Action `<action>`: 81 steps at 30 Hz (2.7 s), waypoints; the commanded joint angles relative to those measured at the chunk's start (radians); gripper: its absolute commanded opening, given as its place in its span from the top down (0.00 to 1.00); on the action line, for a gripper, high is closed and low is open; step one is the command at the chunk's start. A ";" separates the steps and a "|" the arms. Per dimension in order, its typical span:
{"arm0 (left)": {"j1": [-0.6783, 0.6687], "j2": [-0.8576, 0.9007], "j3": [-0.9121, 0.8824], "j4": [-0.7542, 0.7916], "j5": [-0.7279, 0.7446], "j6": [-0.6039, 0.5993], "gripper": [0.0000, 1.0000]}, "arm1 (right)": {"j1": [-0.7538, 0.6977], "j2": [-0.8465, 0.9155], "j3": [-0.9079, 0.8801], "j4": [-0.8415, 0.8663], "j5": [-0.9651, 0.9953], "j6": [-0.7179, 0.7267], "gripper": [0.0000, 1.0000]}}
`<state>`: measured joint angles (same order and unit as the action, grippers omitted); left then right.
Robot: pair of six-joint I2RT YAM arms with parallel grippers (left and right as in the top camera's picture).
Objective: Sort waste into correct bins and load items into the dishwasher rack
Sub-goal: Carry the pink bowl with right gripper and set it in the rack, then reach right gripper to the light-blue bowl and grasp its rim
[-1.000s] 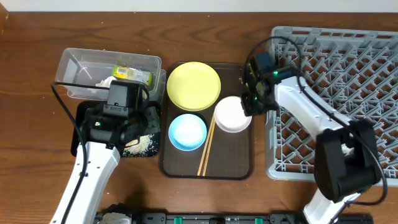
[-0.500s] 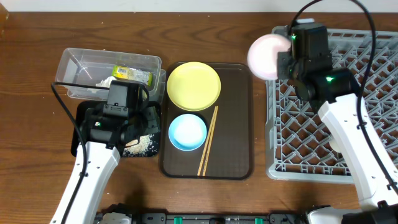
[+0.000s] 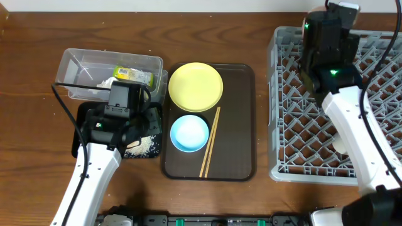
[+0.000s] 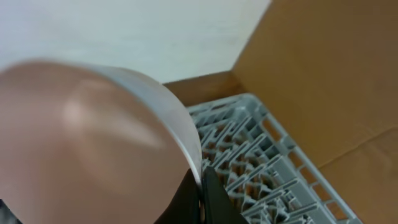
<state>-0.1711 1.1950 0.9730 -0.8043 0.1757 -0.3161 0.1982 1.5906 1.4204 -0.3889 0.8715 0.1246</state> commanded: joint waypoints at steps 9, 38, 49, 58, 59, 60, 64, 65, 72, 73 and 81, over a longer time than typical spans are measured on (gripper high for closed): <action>0.005 0.002 -0.003 -0.002 -0.016 0.008 0.57 | -0.025 0.245 0.010 0.258 0.087 -0.161 0.99; 0.004 0.002 -0.003 -0.003 -0.016 0.008 0.57 | 0.050 0.355 0.006 -0.056 0.027 0.089 0.98; 0.004 0.002 -0.003 -0.003 -0.016 0.008 0.57 | 0.080 0.294 0.007 -0.102 -0.073 0.107 0.55; 0.005 0.002 -0.003 -0.003 -0.016 0.008 0.57 | 0.079 0.079 0.006 -0.107 -0.300 0.097 0.44; 0.005 0.002 -0.003 -0.003 -0.016 0.008 0.57 | 0.079 0.062 0.006 -0.112 -0.340 0.096 0.44; 0.005 0.002 -0.003 -0.003 -0.016 0.008 0.57 | 0.080 0.048 0.006 -0.121 -0.385 0.095 0.44; 0.005 0.002 -0.003 -0.007 -0.016 0.008 0.57 | 0.080 0.021 0.006 -0.193 -0.532 0.096 0.43; 0.005 0.002 -0.003 -0.008 -0.016 0.008 0.57 | 0.080 0.022 0.006 -0.210 -0.536 0.096 0.43; 0.005 0.002 -0.003 -0.011 -0.016 0.008 0.57 | 0.087 0.027 0.006 -0.263 -0.639 0.114 0.42; 0.005 0.002 -0.003 -0.012 -0.016 0.008 0.57 | 0.091 0.027 0.006 -0.263 -0.685 0.114 0.42; 0.010 0.001 -0.003 -0.087 -0.116 -0.076 0.57 | 0.167 0.047 0.001 -0.329 -0.900 0.114 0.41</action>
<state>-0.1707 1.1950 0.9730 -0.8719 0.1406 -0.3359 0.3202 1.6180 1.4250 -0.7006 0.0807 0.2272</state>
